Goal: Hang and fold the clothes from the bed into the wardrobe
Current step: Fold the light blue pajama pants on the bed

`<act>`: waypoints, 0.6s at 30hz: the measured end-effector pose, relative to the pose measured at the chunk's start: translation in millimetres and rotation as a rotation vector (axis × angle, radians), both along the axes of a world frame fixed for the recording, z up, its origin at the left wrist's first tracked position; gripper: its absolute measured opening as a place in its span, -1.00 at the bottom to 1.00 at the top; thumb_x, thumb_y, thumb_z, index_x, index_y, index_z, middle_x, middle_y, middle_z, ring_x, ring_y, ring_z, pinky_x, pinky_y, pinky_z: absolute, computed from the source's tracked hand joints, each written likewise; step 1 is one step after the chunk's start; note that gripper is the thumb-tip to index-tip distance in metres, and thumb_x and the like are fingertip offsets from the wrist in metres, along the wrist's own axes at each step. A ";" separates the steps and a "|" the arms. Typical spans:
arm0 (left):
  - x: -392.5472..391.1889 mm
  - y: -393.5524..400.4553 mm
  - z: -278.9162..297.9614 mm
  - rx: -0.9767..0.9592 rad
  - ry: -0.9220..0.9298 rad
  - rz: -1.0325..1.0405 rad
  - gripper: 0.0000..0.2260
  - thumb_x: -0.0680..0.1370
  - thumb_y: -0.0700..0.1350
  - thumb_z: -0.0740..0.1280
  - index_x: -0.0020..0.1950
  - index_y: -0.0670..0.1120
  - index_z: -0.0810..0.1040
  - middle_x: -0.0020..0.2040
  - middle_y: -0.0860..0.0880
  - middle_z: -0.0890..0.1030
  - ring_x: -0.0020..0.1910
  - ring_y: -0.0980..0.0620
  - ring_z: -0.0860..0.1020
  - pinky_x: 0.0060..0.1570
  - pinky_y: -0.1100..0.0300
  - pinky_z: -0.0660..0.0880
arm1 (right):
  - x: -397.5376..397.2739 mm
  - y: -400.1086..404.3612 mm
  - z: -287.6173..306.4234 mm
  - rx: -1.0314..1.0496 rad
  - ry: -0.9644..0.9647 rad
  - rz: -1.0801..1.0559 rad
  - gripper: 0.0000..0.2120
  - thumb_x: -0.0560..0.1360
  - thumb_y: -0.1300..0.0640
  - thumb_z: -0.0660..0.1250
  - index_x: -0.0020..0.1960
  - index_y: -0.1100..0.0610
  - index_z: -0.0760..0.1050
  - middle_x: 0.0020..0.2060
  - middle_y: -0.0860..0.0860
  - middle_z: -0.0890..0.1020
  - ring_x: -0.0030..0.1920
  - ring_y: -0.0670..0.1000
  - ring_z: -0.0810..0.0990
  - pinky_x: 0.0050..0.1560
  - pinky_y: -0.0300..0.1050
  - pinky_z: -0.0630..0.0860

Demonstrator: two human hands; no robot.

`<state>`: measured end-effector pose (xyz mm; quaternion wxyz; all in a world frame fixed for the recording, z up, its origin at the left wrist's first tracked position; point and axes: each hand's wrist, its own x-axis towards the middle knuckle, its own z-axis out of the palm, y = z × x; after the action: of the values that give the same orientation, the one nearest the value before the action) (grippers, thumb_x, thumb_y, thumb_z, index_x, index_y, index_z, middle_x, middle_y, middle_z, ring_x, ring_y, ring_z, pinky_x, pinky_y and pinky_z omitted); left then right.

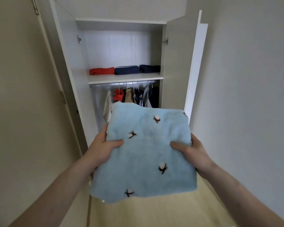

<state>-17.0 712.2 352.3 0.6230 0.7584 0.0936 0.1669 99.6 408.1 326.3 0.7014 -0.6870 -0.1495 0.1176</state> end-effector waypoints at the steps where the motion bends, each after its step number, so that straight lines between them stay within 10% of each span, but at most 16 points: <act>1: 10.5 9.0 5.5 0.000 -0.004 -0.001 -0.39 0.41 -0.04 0.54 0.37 0.36 0.45 0.17 0.25 0.67 0.16 0.07 0.66 0.16 -0.04 0.60 | 9.7 10.1 5.1 -0.001 -0.010 -0.001 -0.59 0.37 0.09 0.62 0.17 -0.06 0.61 0.07 -0.01 0.76 0.02 0.11 0.77 -0.03 0.11 0.72; 13: 146.1 97.3 32.8 0.022 -0.059 0.014 -0.46 0.50 -0.16 0.52 0.21 0.45 0.49 0.11 0.28 0.69 0.01 0.20 0.69 -0.18 0.30 0.62 | 146.7 99.0 36.8 0.006 -0.064 0.006 -0.54 0.40 0.11 0.60 0.26 -0.02 0.57 0.08 -0.02 0.75 0.03 0.11 0.76 0.06 0.17 0.69; 18: 226.0 128.0 36.7 0.030 -0.072 0.037 -0.48 0.51 -0.24 0.50 0.35 0.21 0.53 0.13 0.15 0.72 0.04 0.07 0.71 -0.11 0.14 0.65 | 228.9 133.2 41.6 -0.002 -0.093 -0.001 -0.60 0.41 0.11 0.59 0.21 -0.07 0.60 0.04 -0.06 0.76 -0.01 0.05 0.77 -0.01 0.08 0.70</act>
<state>209.0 840.2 389.0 0.6113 0.7594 0.0825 0.2069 328.4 541.3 367.8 0.6932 -0.6923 -0.1815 0.0856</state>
